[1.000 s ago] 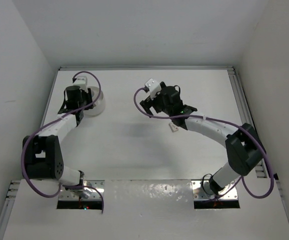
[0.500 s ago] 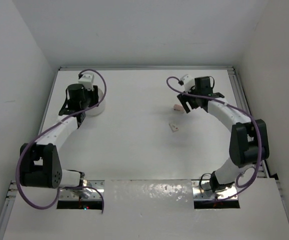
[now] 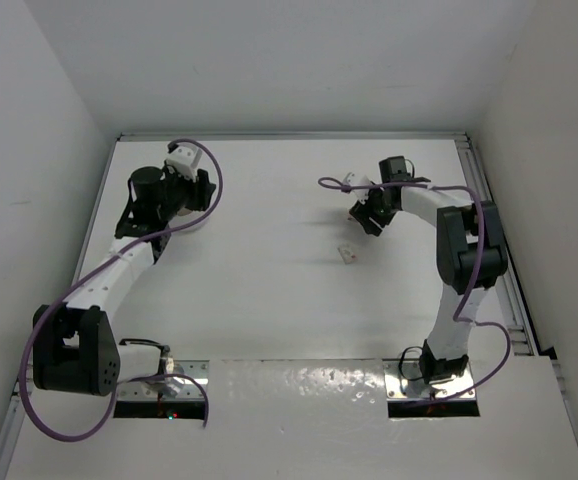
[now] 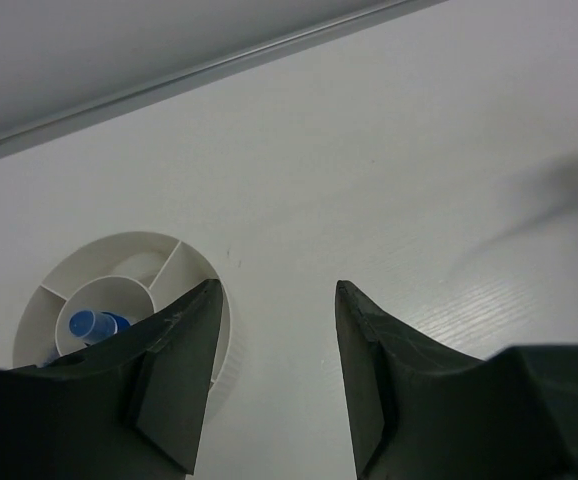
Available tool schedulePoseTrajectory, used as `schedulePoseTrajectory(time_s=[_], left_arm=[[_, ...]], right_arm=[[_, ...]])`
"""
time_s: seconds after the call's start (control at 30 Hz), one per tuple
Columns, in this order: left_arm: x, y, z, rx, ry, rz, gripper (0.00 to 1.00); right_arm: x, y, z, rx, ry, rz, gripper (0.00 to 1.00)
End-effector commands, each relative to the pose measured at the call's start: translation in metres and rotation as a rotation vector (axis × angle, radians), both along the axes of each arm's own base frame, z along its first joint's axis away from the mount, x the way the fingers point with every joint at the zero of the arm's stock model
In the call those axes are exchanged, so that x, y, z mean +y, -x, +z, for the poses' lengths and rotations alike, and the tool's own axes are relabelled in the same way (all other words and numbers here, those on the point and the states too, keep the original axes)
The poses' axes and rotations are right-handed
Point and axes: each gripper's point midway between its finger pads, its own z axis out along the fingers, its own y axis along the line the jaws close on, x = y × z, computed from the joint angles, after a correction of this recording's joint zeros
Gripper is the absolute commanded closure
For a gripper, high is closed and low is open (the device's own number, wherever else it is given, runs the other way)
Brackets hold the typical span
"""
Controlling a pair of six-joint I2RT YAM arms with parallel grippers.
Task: Sort the stationery into containers
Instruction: Pick up the stapler from the center of the board.
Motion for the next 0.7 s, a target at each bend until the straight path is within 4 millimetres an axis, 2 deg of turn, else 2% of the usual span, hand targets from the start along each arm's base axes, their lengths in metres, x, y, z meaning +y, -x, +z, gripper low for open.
schedulePoseTrajectory(time_s=[0.0, 0.1, 0.23, 0.3, 0.33, 0.37, 0.43, 0.57, 0.6, 0.67], left_arm=[[-0.005, 0.0, 0.023, -0.087, -0.006, -0.033, 0.53], [-0.004, -0.003, 0.026, -0.102, -0.008, -0.03, 0.53], [-0.004, -0.005, 0.029, -0.11, -0.01, -0.033, 0.53], [-0.005, -0.005, 0.029, -0.11, -0.016, -0.034, 0.53], [-0.005, -0.005, 0.028, -0.108, -0.019, -0.036, 0.53], [-0.005, -0.006, 0.027, -0.108, -0.019, -0.037, 0.53], [-0.007, -0.006, 0.027, -0.105, -0.017, -0.045, 0.53], [-0.014, -0.002, 0.025, -0.102, -0.022, -0.093, 0.53], [-0.016, -0.001, 0.026, -0.104, -0.025, -0.105, 0.53], [-0.02, 0.001, 0.023, -0.099, -0.029, -0.136, 0.52]], right_arm=[[0.011, -0.021, 0.007, -0.038, -0.037, 0.071, 0.38], [0.019, -0.02, -0.002, -0.025, -0.078, 0.089, 0.39], [0.027, -0.015, -0.011, 0.004, -0.101, 0.103, 0.48], [0.029, -0.012, -0.016, 0.02, -0.106, 0.102, 0.68], [0.029, -0.016, -0.016, 0.008, -0.108, 0.088, 0.84], [0.03, -0.017, -0.016, 0.012, -0.11, 0.069, 0.9], [0.033, -0.016, -0.017, 0.014, -0.112, 0.08, 0.88], [0.038, -0.018, -0.01, -0.004, -0.105, 0.107, 0.91], [0.041, -0.018, -0.007, -0.013, -0.104, 0.122, 0.96], [0.042, -0.021, 0.001, -0.036, -0.103, 0.132, 1.0]])
